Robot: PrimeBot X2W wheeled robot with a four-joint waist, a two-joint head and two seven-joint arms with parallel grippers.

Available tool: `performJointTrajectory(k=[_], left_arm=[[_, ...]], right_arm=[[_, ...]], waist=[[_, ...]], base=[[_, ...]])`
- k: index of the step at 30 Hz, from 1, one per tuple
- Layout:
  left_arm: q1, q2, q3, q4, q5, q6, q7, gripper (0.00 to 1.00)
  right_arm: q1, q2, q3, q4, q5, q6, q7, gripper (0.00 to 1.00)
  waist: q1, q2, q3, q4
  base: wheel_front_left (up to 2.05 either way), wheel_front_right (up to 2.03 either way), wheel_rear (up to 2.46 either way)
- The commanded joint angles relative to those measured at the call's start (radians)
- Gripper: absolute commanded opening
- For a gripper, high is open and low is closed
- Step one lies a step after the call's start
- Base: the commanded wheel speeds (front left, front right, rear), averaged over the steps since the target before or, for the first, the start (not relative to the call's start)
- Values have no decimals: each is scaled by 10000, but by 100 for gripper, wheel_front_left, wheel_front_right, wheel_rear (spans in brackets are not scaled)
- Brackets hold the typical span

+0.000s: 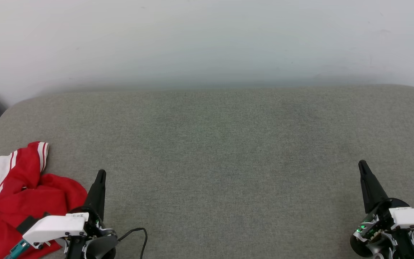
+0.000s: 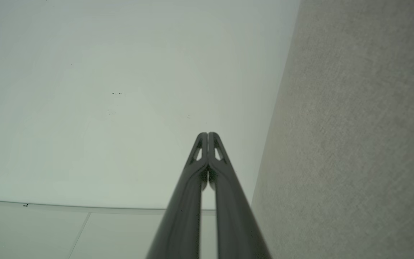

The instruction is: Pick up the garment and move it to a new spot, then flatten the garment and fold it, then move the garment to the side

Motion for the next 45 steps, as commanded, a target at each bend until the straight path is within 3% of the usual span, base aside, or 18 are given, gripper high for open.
performJointTrajectory(k=[1,44,45], left_arm=[[-76,-16,12,-1,8,-27,13,0],[-76,-16,10,-1,8,-26,12,0],[1,0,-3,8,-1,0,0,100]], right_arm=[[-103,37,5,4,34,0,1,0],[-103,37,4,4,34,0,-1,0],[2,0,1,4,-1,0,-2,100]], waist=[[0,0,0,0],[0,0,0,0],[0,0,1,0]], base=[[0,0,0],[0,0,0],[0,0,0]])
